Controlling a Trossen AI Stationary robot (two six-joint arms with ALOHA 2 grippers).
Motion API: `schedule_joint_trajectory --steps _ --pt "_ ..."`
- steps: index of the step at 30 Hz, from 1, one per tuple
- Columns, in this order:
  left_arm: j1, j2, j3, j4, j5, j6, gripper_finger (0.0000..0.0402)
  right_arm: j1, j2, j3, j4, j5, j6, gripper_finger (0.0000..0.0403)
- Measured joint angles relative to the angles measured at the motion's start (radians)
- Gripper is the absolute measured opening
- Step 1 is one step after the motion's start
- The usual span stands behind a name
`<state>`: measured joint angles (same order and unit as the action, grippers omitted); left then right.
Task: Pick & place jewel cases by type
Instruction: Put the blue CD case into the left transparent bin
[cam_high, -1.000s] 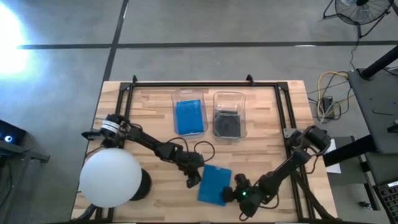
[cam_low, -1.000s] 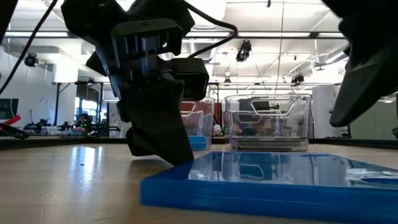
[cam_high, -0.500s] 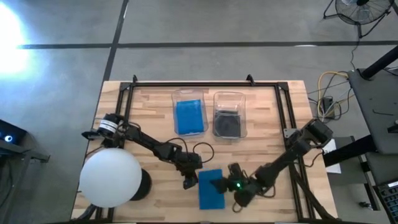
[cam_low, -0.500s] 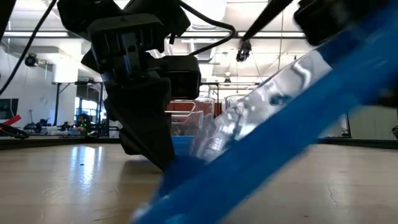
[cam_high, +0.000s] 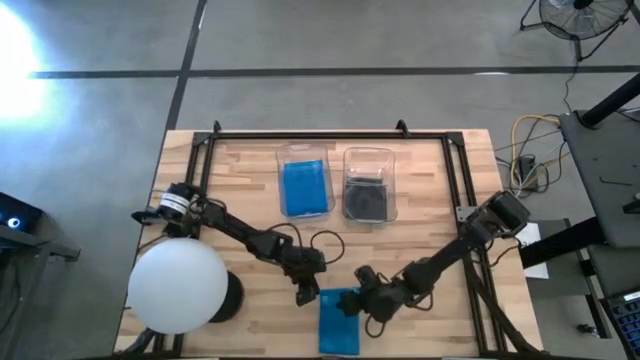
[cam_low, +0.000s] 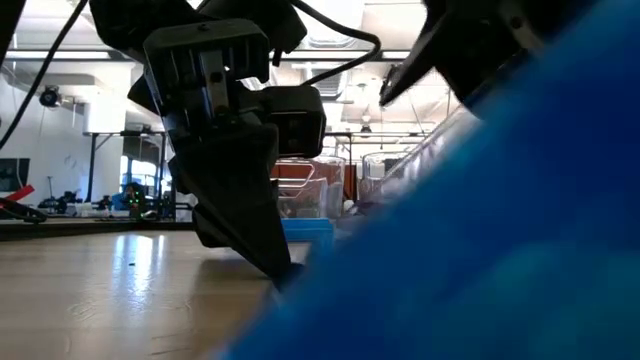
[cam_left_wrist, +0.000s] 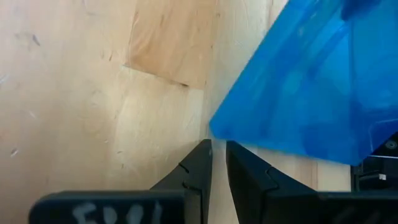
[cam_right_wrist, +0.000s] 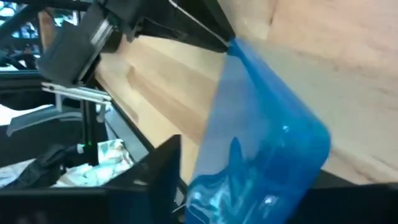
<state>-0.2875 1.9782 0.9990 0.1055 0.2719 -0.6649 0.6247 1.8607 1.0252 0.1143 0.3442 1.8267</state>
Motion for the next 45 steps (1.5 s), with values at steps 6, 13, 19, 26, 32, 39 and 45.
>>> schedule_joint_trajectory --steps 6,13,19,26,32,39,45 --pt "-0.002 -0.074 -0.013 -0.042 -0.019 0.024 0.0037 0.003 -0.005 -0.008 -0.005 -0.058 0.001 0.0064" --pt "-0.021 -0.316 -0.065 -0.254 -0.196 0.035 0.0037 -0.026 -0.154 -0.016 -0.189 0.008 -0.124 0.0018" --pt "-0.026 -0.517 -0.076 -0.413 -0.267 0.039 0.0037 -0.211 -0.390 -0.014 -0.248 0.034 -0.441 0.0019" --pt "-0.024 -0.681 -0.087 -0.512 -0.356 0.052 0.0037 -0.708 -0.451 0.003 -0.253 -0.275 -0.767 0.0020" --pt "-0.010 -0.790 -0.155 -0.560 -0.395 0.042 0.0037 -0.968 -0.244 0.166 -0.262 -0.680 -0.909 0.0023" --pt "0.038 -0.861 -0.252 -0.554 -0.406 0.034 0.0037 -1.044 0.068 0.498 -0.398 -0.807 -0.968 0.0081" --pt "0.100 -0.924 -0.300 -0.554 -0.401 0.047 0.0037 -1.054 0.239 0.735 -0.745 -0.793 -1.035 0.0159"
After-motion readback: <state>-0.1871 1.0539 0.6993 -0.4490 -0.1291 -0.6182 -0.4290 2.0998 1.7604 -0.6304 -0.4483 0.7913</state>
